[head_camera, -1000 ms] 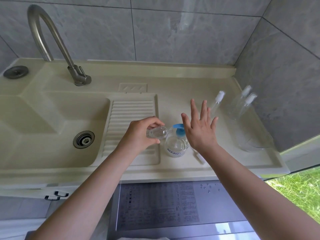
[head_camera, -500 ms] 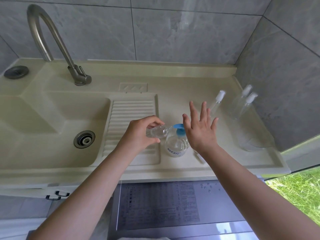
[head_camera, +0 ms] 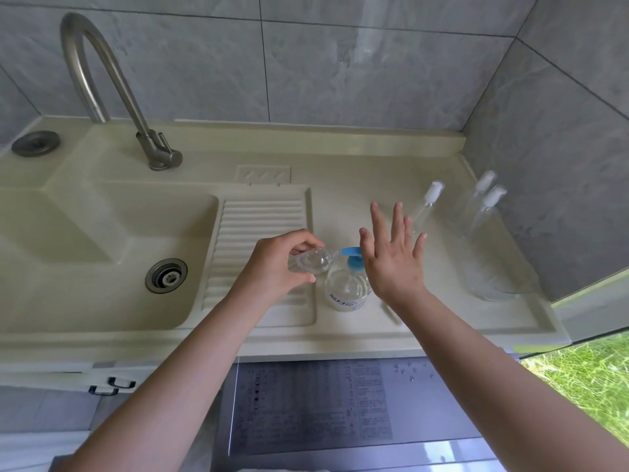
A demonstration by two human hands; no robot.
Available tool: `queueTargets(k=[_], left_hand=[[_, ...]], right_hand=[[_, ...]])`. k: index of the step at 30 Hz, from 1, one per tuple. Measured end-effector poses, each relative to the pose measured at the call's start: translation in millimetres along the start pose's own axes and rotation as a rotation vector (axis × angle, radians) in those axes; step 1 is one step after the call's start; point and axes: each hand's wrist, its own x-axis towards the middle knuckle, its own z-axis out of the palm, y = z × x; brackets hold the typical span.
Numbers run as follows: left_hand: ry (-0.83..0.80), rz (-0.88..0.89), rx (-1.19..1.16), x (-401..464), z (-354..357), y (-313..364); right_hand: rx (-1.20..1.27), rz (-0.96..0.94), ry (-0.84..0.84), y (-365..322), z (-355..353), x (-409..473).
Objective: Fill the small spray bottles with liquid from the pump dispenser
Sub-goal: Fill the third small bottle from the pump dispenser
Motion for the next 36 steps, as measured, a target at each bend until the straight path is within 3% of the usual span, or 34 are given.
queueTargets(k=[7, 12, 19, 23, 33, 36], left_hand=[[-0.010, -0.014, 0.000, -0.7, -0.7, 2.6], [-0.012, -0.022, 0.007, 0.3, 0.5, 1.7], [-0.009, -0.026, -0.001, 0.2, -0.9, -0.2], [-0.015, -0.024, 0.002, 0.8, 0.0, 1.3], [-0.008, -0.014, 0.003, -0.9, -3.8, 1.1], [-0.009, -0.016, 0.010, -0.8, -2.5, 1.4]], right_hand=[[0.132, 0.023, 0.010, -2.2, -7.4, -1.4], [0.012, 0.005, 0.008, -1.1, -1.3, -0.1], [0.105, 0.008, 0.019, -0.1, -7.4, 0.1], [-0.003, -0.009, -0.016, 1.5, -3.1, 1.0], [0.067, -0.003, 0.000, 0.6, -5.2, 1.9], [-0.020, -0.035, -0.017, 3.5, -1.7, 1.5]])
